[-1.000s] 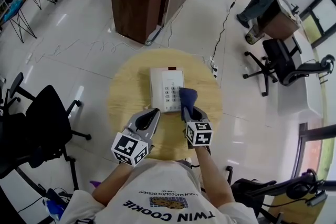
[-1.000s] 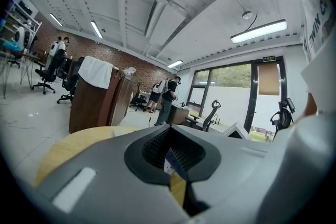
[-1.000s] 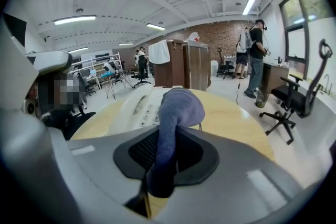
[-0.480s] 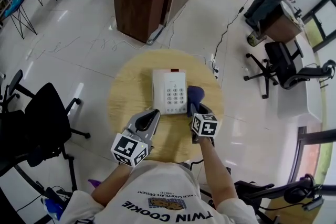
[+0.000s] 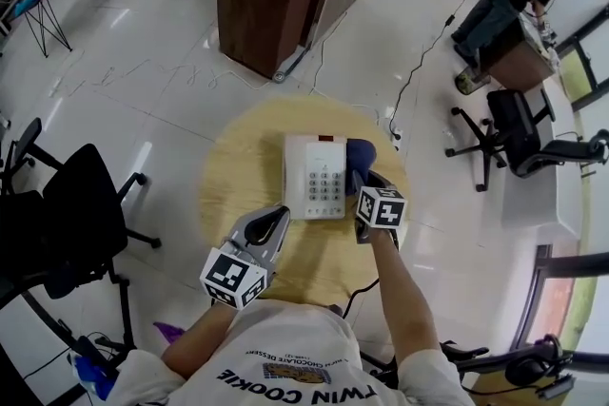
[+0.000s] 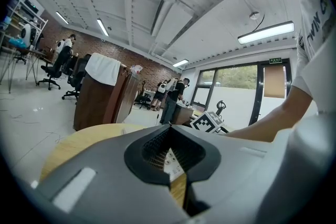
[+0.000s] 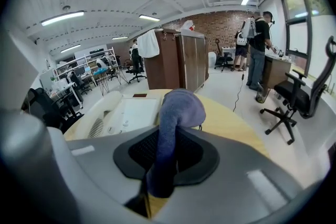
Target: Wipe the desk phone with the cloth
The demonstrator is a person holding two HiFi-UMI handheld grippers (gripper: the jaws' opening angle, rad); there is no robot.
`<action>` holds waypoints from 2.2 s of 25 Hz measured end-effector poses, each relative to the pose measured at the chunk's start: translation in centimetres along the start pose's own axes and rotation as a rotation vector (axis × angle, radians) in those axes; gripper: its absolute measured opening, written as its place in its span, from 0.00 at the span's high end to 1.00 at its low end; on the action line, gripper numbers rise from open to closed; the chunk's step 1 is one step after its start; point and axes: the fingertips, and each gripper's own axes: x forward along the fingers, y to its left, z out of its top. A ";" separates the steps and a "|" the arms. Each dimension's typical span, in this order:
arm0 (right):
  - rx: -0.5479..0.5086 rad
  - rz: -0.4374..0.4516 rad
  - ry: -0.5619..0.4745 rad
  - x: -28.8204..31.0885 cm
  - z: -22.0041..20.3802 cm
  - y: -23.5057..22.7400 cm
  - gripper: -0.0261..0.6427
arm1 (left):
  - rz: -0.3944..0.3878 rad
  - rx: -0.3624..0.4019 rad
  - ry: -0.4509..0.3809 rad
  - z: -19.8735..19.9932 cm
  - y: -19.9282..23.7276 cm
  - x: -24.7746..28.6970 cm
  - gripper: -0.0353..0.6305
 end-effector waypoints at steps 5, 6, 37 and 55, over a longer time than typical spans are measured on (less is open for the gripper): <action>-0.043 0.017 0.004 1.7 2.7 -0.1 0.86 | -0.021 0.010 0.010 -0.2 -0.2 1.1 0.96; -0.055 0.017 0.008 2.0 3.2 -0.3 0.86 | -0.024 0.012 0.013 -0.3 -0.3 1.3 0.96; -0.442 0.326 0.157 12.3 12.2 11.4 0.86 | -0.003 0.028 0.090 -2.9 -0.1 4.3 0.96; -0.545 0.477 0.186 13.2 11.1 21.3 0.86 | 0.104 -0.015 0.090 -3.8 3.1 1.8 0.96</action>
